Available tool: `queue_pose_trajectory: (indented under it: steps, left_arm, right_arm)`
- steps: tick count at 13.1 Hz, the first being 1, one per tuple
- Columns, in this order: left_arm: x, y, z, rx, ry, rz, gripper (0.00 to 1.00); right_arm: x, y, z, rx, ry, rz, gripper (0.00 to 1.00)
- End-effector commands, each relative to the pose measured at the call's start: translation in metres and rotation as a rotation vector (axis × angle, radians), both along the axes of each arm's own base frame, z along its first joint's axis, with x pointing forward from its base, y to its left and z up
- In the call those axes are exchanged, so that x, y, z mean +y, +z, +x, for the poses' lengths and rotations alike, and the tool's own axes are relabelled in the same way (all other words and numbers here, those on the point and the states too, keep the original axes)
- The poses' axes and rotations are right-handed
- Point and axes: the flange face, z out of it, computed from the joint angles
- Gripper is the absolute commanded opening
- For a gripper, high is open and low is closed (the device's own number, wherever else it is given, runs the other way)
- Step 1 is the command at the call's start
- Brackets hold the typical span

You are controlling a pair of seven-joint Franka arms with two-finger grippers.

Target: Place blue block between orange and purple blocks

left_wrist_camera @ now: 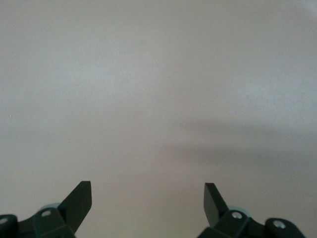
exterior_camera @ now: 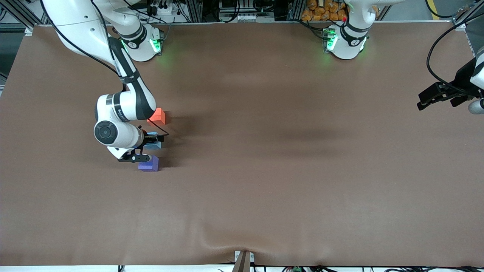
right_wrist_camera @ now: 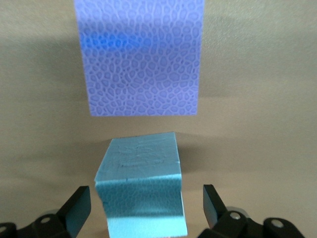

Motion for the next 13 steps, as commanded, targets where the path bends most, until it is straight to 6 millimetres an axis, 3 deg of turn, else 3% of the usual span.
queue_pose_trajectory:
  steps: [1, 3, 5, 9, 13]
  left_arm:
    - [0.003, 0.008, -0.006, -0.004, -0.015, 0.014, 1.00]
    - [0.002, 0.009, -0.006, -0.005, -0.015, 0.013, 1.00]
    - [0.003, 0.007, -0.005, -0.002, -0.014, 0.012, 1.00]
    - [0.003, 0.007, -0.005, -0.002, -0.014, 0.012, 1.00]
    - [0.000, 0.009, -0.006, -0.007, -0.021, 0.013, 1.00]
  right_arm:
    - [-0.005, 0.063, 0.007, -0.022, -0.009, 0.034, 1.00]
    - [-0.016, 0.112, 0.023, -0.021, -0.025, 0.045, 1.00]
    - [-0.039, 0.163, 0.030, -0.032, -0.056, 0.056, 1.00]
    - [-0.074, 0.255, 0.010, -0.102, -0.093, 0.075, 1.00]
    - [-0.146, 0.328, -0.001, -0.142, -0.019, 0.102, 1.00]
